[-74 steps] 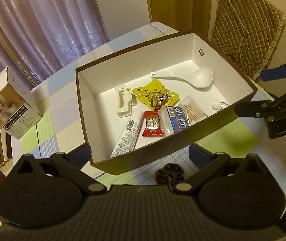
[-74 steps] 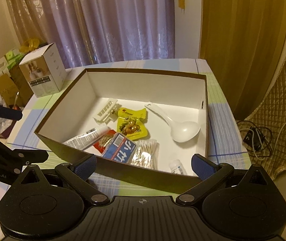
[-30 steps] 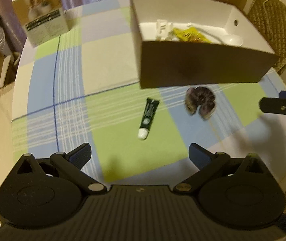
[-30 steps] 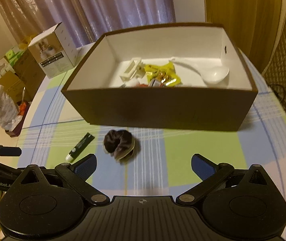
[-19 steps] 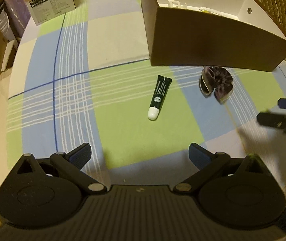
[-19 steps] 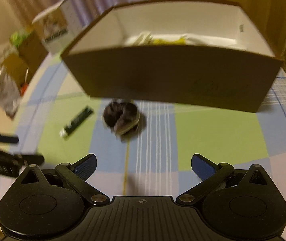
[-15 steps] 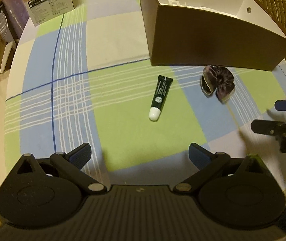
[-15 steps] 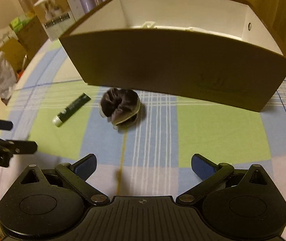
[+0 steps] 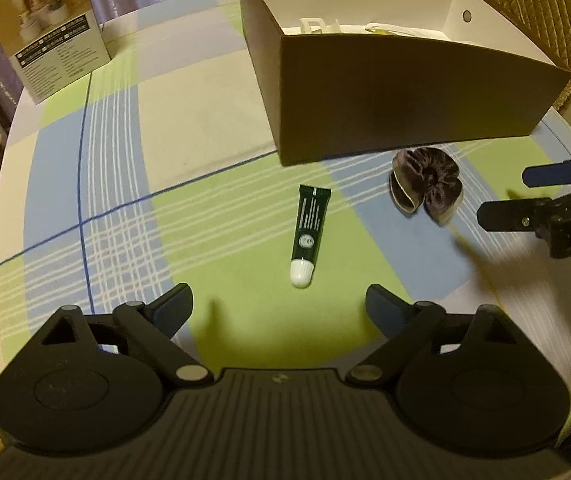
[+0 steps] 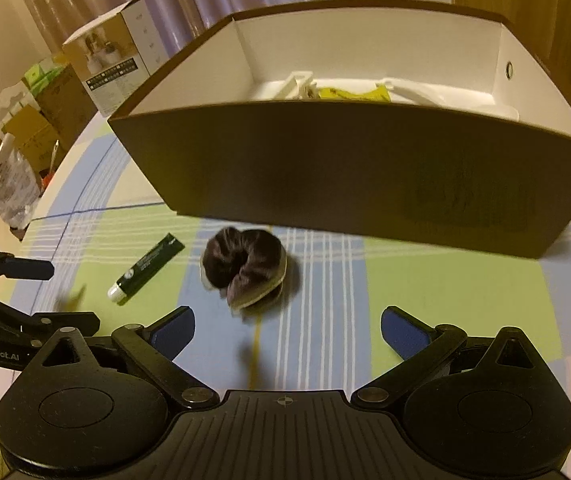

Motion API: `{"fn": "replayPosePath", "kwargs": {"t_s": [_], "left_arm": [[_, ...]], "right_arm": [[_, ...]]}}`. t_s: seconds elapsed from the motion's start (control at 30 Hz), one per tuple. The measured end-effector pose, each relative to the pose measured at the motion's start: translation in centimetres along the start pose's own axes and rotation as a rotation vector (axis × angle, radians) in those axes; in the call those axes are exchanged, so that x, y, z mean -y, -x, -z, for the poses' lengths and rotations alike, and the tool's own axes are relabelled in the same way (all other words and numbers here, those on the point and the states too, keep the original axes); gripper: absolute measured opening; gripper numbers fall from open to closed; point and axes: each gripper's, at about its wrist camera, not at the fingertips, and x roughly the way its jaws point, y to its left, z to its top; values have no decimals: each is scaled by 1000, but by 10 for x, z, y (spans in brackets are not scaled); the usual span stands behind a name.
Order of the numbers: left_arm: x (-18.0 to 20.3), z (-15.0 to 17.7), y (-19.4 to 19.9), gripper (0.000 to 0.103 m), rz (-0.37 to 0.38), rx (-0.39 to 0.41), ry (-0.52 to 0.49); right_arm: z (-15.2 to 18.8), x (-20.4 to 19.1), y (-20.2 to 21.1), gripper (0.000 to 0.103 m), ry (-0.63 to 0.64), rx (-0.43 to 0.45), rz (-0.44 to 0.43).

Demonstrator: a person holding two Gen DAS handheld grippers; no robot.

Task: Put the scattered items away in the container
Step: 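Move the left tool to the green tube while the right tool approaches the brown scrunchie, then grasp the green tube with the left tool while the right tool grasps the brown scrunchie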

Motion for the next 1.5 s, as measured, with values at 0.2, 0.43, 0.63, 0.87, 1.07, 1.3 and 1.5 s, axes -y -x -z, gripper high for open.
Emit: {"fn": "replayPosePath", "kwargs": {"t_s": [0.2,0.43,0.63,0.87,1.07,1.3,1.5], "left_arm": [[-6,-4,-6,89,-1,-8,-17],[-9,-5,-9,88,1,-9,-11],[-9,-6,-10,77,27,3,-2],[0,-17,-25,66,39,19,-43],[7,-23,-43,48,56,4,-61],[15,-16,-42,30,79,19,-74],[5,6,-26,12,72,1,-4]], "right_arm": [[-8,0,-18,75,-18,12,-40],[-14,-2,-34,29,-10,5,-50],[-9,6,-19,22,29,-20,-4],[5,45,9,18,-30,-51,99],[17,71,35,25,-121,-29,110],[15,65,50,93,-151,68,27],[3,33,33,93,-76,55,-77]]}}
